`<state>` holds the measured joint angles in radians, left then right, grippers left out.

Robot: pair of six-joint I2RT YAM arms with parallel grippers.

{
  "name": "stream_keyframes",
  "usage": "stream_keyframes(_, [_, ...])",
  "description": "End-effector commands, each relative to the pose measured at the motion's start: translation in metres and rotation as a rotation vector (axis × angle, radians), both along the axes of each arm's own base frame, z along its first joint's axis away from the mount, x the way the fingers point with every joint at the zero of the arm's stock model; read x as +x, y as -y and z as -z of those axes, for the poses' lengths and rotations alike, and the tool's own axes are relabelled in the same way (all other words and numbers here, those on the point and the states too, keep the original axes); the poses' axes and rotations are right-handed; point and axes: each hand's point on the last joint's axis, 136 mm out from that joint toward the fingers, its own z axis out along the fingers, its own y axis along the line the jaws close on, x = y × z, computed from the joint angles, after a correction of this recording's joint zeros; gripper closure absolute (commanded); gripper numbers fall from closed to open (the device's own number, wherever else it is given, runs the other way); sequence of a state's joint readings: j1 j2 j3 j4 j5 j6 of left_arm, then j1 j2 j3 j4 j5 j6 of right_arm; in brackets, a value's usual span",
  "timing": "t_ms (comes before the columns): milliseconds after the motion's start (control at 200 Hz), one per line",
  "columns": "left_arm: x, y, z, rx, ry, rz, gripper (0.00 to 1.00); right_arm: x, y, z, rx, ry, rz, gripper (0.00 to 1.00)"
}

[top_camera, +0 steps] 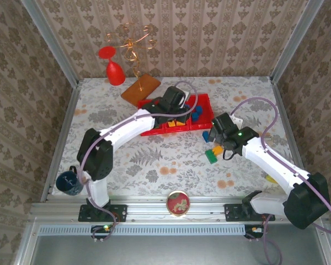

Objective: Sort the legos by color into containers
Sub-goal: Place the lego in the container.

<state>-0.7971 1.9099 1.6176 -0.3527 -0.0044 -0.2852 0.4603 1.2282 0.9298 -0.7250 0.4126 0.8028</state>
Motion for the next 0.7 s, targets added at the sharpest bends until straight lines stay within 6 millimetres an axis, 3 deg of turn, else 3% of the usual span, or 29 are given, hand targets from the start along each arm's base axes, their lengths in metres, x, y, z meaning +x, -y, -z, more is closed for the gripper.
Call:
stream_keyframes(0, [0.011,0.018,-0.011,-0.009,0.043,0.094,0.79,-0.01,0.014,0.002,-0.021,-0.009,0.062,0.0])
stream_keyframes(315, [0.036,0.057,0.008,-0.007,0.027,0.165,0.76,-0.009,0.007,0.016,-0.005,-0.056,0.037,0.0])
stream_keyframes(560, [0.046,0.063,0.026,0.04,-0.006,0.154,0.7,-0.007,0.002,0.018,0.014,-0.067,0.014,0.0])
stream_keyframes(695, [0.047,0.061,0.03,0.052,-0.012,0.142,0.61,-0.005,-0.001,0.018,0.023,-0.064,0.004,0.0])
